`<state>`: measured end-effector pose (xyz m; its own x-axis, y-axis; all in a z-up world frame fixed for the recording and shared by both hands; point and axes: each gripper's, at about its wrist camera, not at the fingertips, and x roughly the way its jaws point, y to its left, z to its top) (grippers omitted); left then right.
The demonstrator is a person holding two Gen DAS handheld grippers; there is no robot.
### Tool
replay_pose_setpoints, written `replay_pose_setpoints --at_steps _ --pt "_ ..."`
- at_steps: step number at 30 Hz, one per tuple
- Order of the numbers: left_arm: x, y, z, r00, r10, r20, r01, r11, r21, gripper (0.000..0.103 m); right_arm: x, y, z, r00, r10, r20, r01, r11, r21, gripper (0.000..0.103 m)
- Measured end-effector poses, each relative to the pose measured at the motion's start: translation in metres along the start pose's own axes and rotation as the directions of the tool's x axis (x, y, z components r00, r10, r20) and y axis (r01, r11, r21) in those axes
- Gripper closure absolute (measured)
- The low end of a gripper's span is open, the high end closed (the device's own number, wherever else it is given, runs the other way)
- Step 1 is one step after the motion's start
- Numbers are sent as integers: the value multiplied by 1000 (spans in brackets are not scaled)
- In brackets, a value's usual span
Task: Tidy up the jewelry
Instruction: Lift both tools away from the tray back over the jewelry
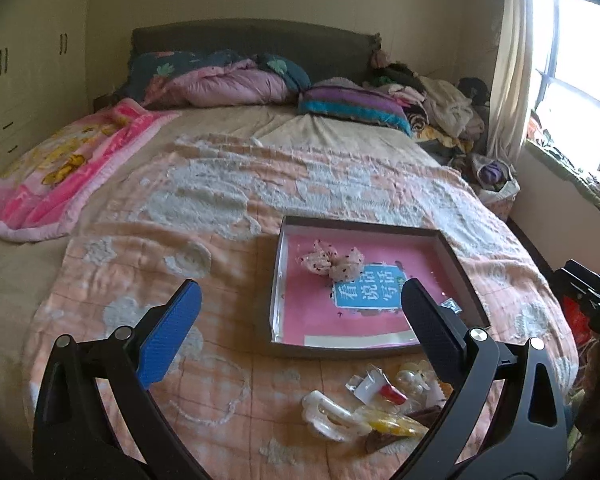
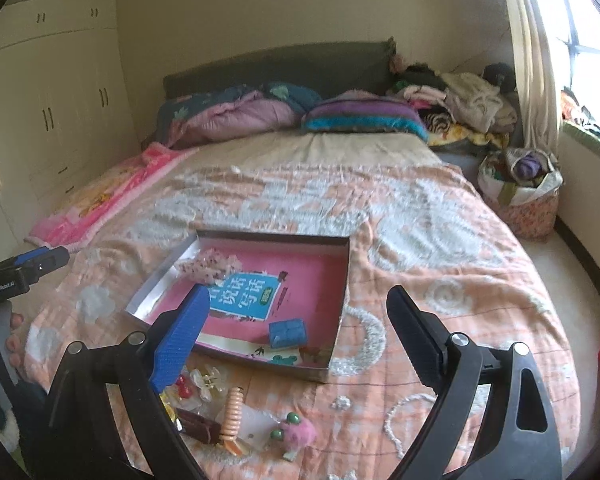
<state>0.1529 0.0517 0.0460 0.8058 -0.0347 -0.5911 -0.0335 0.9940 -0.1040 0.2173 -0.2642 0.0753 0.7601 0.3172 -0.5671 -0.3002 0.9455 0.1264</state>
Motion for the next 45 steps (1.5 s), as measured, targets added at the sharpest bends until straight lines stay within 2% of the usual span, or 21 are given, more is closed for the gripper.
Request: replay_pose_setpoints --at_steps 8,16,37,42,45 --pt "-30 -6 -5 999 2 44 -3 999 32 9 -40 2 0 998 -3 59 4 1000 -20 14" --pt "-46 -17 -17 999 -32 38 30 997 65 9 -66 9 -9 997 26 75 -23 999 -43 14" --pt "-56 -55 -76 991 -99 -88 111 982 154 9 -81 27 -57 995 101 -13 -101 992 -71 14" --pt "-54 -62 -91 987 -105 -123 126 977 172 9 -78 30 -71 993 105 -44 -109 991 -81 14" --pt "-50 -62 -101 978 -136 -160 161 975 154 9 -74 28 -77 992 106 -65 -111 990 -88 14"
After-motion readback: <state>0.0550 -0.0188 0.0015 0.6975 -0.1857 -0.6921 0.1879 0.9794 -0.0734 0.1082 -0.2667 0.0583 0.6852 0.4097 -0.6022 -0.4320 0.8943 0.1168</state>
